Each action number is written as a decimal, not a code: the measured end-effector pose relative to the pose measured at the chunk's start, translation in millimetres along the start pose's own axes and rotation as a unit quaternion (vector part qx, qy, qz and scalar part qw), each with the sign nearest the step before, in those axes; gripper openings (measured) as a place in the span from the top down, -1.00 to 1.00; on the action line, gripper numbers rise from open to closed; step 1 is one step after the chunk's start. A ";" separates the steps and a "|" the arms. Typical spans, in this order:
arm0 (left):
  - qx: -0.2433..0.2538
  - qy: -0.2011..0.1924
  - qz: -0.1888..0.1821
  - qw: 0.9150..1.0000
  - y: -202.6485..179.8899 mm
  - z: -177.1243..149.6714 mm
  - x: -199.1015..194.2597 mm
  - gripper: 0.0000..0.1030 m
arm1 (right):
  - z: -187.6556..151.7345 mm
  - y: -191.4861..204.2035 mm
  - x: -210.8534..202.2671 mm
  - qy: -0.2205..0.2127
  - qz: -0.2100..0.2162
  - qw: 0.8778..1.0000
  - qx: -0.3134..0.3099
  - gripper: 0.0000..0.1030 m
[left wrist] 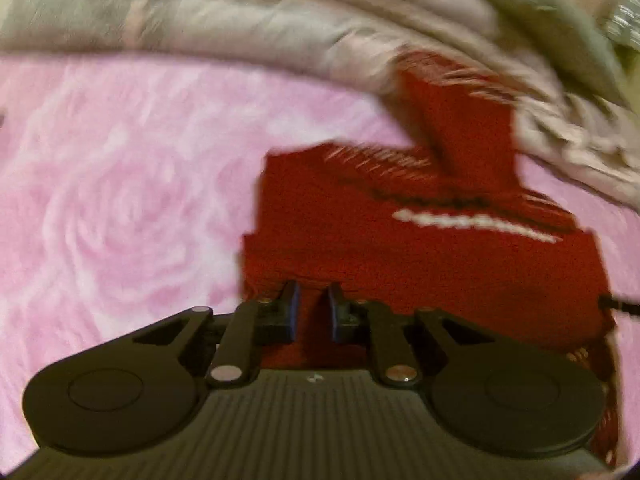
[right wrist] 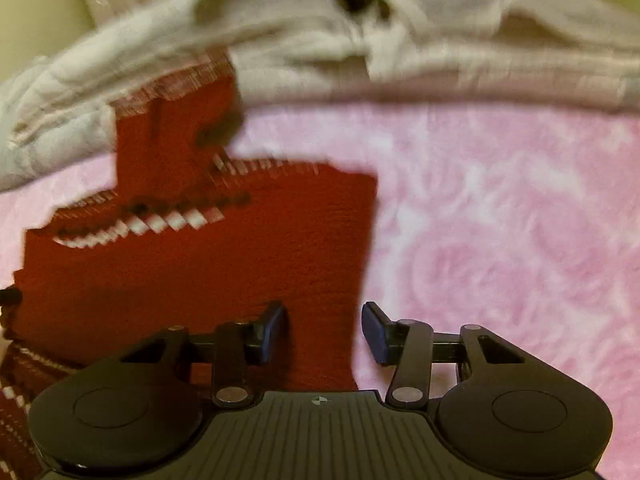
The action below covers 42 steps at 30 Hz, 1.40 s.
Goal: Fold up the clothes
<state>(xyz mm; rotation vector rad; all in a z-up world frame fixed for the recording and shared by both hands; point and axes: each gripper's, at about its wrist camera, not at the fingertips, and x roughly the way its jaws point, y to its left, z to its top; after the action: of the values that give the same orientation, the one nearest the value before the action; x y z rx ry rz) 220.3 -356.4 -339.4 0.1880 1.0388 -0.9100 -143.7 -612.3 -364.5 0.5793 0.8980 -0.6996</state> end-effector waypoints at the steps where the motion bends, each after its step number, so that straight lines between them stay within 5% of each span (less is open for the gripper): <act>1: -0.011 -0.007 -0.003 1.000 -0.1 1.7 -2.8 0.78 | 2.5 -3.0 1.1 0.001 0.001 1.000 0.008 0.08; 6: 0.018 -0.039 -0.028 0.999 -11.4 -2.6 -29.3 0.76 | 4.1 2.1 -29.6 -0.045 0.017 0.999 -0.016 0.08; 11: 0.021 0.012 0.003 1.000 -9.1 -13.9 -13.4 0.77 | -5.5 1.7 -6.5 0.018 0.001 0.999 -0.036 0.07; 16: 0.023 -0.008 -0.002 1.000 -23.9 10.8 -32.3 0.66 | 17.4 2.2 -25.8 -0.012 0.018 0.999 -0.032 0.07; 21: 0.011 -0.011 -0.042 0.999 -42.5 56.6 -12.6 0.20 | 66.6 4.4 0.7 -0.003 0.077 0.997 0.001 0.07; 26: -0.038 -0.011 -0.084 0.996 -59.2 113.4 42.9 0.03 | 131.5 11.9 44.0 -0.008 0.124 0.990 0.067 0.06; 27: -0.050 -0.015 -0.091 0.994 -61.2 124.3 54.7 -0.01 | 143.6 14.7 50.0 -0.014 0.134 0.988 0.078 0.01; 29: -0.066 -0.023 -0.100 0.993 -65.3 145.9 77.3 -0.05 | 168.0 24.7 59.4 -0.035 0.146 0.985 0.085 -0.48; 34: -0.062 -0.032 -0.106 0.992 -73.0 183.5 121.0 -0.09 | 214.5 60.2 82.4 -0.069 0.163 0.984 0.031 -0.54; 36: -0.062 -0.036 -0.109 0.991 -75.6 190.7 134.6 -0.04 | 223.6 72.7 94.3 -0.069 0.154 0.986 0.009 -0.30; 37: -0.062 -0.037 -0.119 0.990 -77.0 193.0 139.6 0.00 | 226.7 76.4 100.9 -0.066 0.153 0.986 0.005 0.18; 38: -0.061 -0.037 -0.132 0.989 -78.4 195.0 144.0 0.28 | 228.5 77.4 106.9 -0.061 0.158 0.985 0.005 0.45; 39: -0.058 -0.037 -0.147 0.987 -79.4 196.0 145.9 0.83 | 228.8 76.1 111.0 -0.057 0.167 0.984 0.011 0.85; 42: -0.034 -0.053 -0.188 0.980 -81.4 191.7 131.7 0.95 | 219.7 69.4 98.1 -0.079 0.181 0.980 0.014 0.93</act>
<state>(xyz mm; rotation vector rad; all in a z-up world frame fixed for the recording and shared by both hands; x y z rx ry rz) 313.2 -584.0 -322.6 -0.1196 1.0209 -1.2090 60.2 -752.5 -326.3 0.6806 0.6130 -0.4216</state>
